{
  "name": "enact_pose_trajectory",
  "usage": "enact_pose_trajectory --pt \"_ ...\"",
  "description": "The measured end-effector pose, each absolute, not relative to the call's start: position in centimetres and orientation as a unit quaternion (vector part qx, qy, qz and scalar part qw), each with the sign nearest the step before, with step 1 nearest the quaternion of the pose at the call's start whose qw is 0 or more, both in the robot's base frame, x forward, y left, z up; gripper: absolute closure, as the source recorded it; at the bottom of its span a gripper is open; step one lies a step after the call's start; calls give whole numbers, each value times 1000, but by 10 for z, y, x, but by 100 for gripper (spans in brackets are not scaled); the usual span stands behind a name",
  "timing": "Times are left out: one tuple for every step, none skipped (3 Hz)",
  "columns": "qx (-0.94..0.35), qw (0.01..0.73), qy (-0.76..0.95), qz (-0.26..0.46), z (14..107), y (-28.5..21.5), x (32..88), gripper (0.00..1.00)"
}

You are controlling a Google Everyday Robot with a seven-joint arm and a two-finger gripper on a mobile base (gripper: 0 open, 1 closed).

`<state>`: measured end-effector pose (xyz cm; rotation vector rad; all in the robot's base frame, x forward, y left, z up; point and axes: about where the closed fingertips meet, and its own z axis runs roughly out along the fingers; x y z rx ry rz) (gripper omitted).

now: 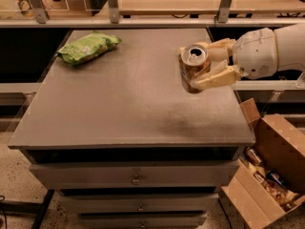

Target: Place orange can upright

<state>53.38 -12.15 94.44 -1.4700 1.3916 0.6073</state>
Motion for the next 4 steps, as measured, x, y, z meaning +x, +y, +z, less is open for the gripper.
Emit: enact_pose_trajectory --pt "-567 482 605 282 929 -129 540 100" --pt "-532 466 643 294 918 -139 542 100" --pt "-499 465 661 313 905 -148 540 100" --pt "-476 463 671 330 895 -153 539 100"
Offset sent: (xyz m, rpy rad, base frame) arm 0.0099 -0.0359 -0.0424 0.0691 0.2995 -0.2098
